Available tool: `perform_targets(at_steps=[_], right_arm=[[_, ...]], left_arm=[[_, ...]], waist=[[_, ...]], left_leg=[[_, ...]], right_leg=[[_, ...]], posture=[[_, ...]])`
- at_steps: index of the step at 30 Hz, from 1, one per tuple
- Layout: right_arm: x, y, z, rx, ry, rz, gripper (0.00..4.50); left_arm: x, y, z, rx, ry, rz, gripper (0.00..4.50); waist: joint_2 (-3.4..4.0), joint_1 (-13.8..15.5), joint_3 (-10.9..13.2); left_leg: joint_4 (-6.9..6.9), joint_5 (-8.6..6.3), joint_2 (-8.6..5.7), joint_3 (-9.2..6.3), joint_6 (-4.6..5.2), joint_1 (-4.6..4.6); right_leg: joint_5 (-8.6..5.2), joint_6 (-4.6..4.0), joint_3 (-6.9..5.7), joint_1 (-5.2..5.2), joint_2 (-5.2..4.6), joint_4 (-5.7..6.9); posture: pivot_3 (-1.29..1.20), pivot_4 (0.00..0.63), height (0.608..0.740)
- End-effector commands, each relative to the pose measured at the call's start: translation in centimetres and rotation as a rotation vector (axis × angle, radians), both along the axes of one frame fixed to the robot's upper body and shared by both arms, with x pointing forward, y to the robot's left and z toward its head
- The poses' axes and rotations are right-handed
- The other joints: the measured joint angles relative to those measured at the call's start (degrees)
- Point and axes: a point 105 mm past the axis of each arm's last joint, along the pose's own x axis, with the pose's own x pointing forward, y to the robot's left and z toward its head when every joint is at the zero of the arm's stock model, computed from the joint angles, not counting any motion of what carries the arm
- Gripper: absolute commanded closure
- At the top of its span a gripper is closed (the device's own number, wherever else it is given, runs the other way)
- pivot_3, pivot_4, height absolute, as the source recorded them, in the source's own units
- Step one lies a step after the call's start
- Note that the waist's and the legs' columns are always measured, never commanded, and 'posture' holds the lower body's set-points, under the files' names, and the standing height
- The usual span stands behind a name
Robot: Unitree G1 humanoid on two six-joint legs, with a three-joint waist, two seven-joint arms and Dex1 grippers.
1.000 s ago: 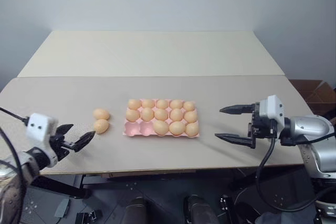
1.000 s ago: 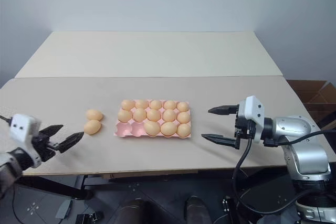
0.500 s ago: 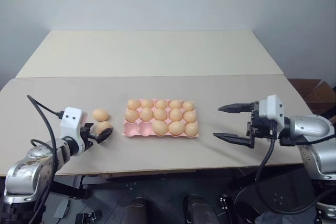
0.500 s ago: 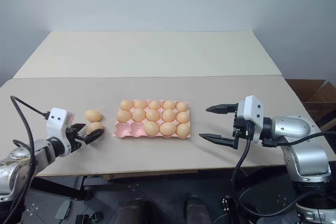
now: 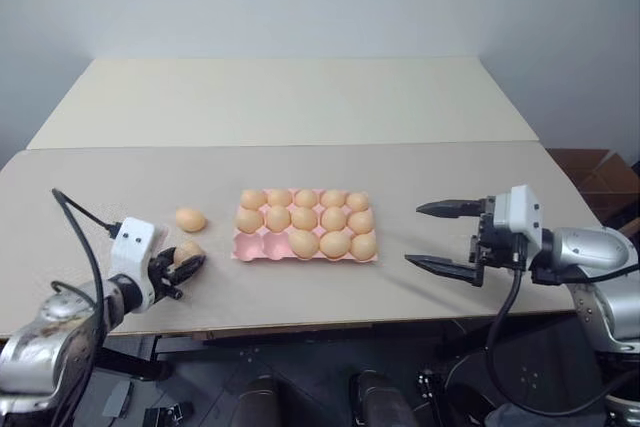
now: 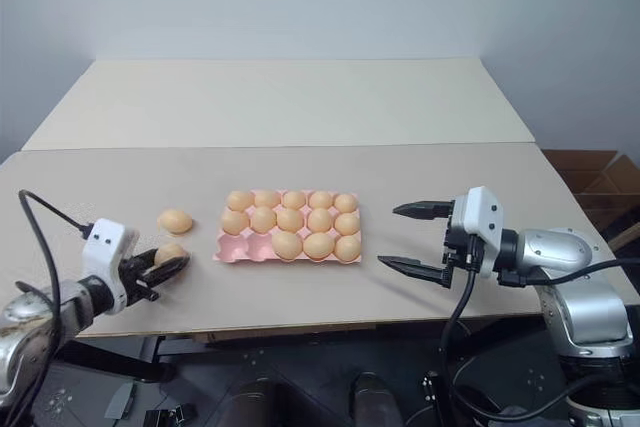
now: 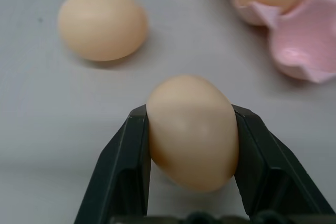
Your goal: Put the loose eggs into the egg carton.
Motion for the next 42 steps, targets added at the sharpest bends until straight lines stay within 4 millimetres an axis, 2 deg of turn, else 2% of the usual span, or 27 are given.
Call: perform_targets(at_steps=[1,3,6,10,12,15,21,23,24,26,28,32,37,39,42], right_arm=[[-0.3,0.2,1.5,0.005,-0.073,0.016,0.0],[-0.1,0.4,1.5,0.006,-0.076,0.017,0.0],[0.0,0.5,1.5,0.008,-0.082,0.018,0.0],[-0.1,0.6,1.6,0.012,-0.09,0.008,0.0],[-0.2,0.6,1.6,0.013,-0.093,0.001,0.0],[-0.3,0.6,1.7,0.017,-0.096,-0.012,0.0],[-0.2,0.7,1.7,0.027,-0.103,-0.034,0.0],[-0.3,0.7,1.7,0.03,-0.104,-0.038,0.0],[-0.3,0.7,1.7,0.031,-0.105,-0.04,0.0],[-0.3,0.6,1.8,0.033,-0.107,-0.042,0.0],[-0.3,0.6,1.8,0.033,-0.108,-0.042,0.0],[-0.3,0.5,1.8,0.031,-0.106,-0.031,0.0],[-0.2,0.5,1.8,0.023,-0.101,-0.005,0.0],[-0.2,0.4,1.8,0.02,-0.098,0.004,0.0],[-0.1,0.3,1.8,0.012,-0.091,0.015,0.0]], left_arm=[[-0.6,-2.6,3.3,-0.023,-0.158,-0.165,2.69],[0.1,-4.7,3.5,-0.058,-0.193,-0.231,2.69],[1.1,-7.7,3.4,-0.104,-0.203,-0.315,2.69],[2.4,-10.3,3.0,-0.127,-0.196,-0.376,2.69],[3.1,-11.0,2.7,-0.122,-0.168,-0.386,2.69],[3.5,-11.0,2.4,-0.092,-0.149,-0.412,2.69],[3.4,-10.4,3.2,-0.083,-0.154,-0.44,0.7],[3.5,-10.1,4.1,-0.072,-0.202,-0.429,0.04],[3.5,-10.0,4.5,-0.068,-0.221,-0.422,0.04],[3.3,-9.0,5.7,-0.083,-0.263,-0.407,0.04],[2.9,-7.3,6.8,-0.08,-0.293,-0.392,0.04],[1.8,-3.0,7.6,-0.033,-0.325,-0.319,0.04],[-0.4,1.9,7.2,0.019,-0.299,-0.185,0.04],[-1.6,4.0,6.1,0.064,-0.231,-0.121,0.04],[-2.7,6.2,5.2,0.085,-0.2,-0.029,0.04]], waist=[[0.0,0.56,0.0],[0.0,1.0,0.0],[0.01,1.32,-0.01],[-0.01,0.95,-0.02],[-0.02,0.8,-0.02],[-0.01,0.4,-0.02],[-0.02,0.3,-0.02],[-0.01,0.35,-0.02],[-0.01,0.36,-0.02],[-0.02,0.37,-0.02],[-0.02,0.12,-0.02],[-0.01,-0.39,-0.02],[-0.01,-0.35,-0.02],[-0.01,-0.35,-0.02],[-0.01,-0.13,-0.02]], left_leg=[[0.0,0.0,-0.02,0.0,0.0,0.01],[0.01,0.01,-0.04,0.01,-0.01,0.07],[0.05,0.05,-0.09,0.0,-0.01,0.09],[0.06,0.05,-0.11,-0.01,0.0,0.03],[0.05,0.03,-0.12,-0.02,0.02,-0.01],[0.05,0.02,-0.11,-0.04,0.04,-0.03],[0.05,0.03,-0.11,-0.04,0.04,0.0],[0.05,0.03,-0.11,-0.04,0.03,0.01],[0.05,0.03,-0.11,-0.04,0.03,0.0],[0.05,0.03,-0.11,-0.04,0.04,-0.01],[0.05,0.03,-0.09,-0.04,0.04,-0.03],[0.04,0.02,-0.04,-0.03,0.04,0.01],[0.04,0.03,-0.03,0.01,0.03,0.04],[0.04,0.03,-0.03,0.02,0.03,0.05],[0.04,0.02,-0.01,0.04,0.03,0.07]], right_leg=[[-0.13,-0.22,-0.01,0.02,-0.02,0.0],[-0.21,-0.33,0.0,0.09,-0.03,0.01],[-0.3,-0.04,-0.01,0.16,-0.02,0.01],[0.12,0.17,0.04,0.15,0.02,-0.04],[0.11,0.18,0.06,0.11,0.04,-0.05],[0.11,0.19,0.06,0.09,0.08,-0.05],[0.02,0.35,0.05,0.1,0.05,-0.04],[-0.04,0.45,0.06,0.11,0.05,-0.04],[-0.04,0.44,0.06,0.1,0.05,-0.04],[0.0,0.39,0.06,0.1,0.04,-0.04],[0.09,0.23,0.05,0.07,0.05,-0.04],[0.05,0.19,0.04,0.06,0.08,-0.02],[-0.06,0.35,0.03,0.08,0.04,-0.03],[-0.1,0.39,0.04,0.07,0.03,-0.03],[-0.35,-0.05,0.03,0.06,0.02,-0.02]], posture=[[0.0,0.15,0.74],[0.0,0.15,0.74],[0.0,0.15,0.74],[0.0,0.15,0.74],[0.0,0.15,0.74],[0.0,0.15,0.74],[0.0,0.15,0.74],[0.0,0.15,0.74],[0.0,0.15,0.74],[0.0,0.15,0.74],[0.0,0.15,0.74],[0.0,0.15,0.74],[0.0,0.15,0.74],[0.0,0.15,0.74],[0.0,0.15,0.74]])
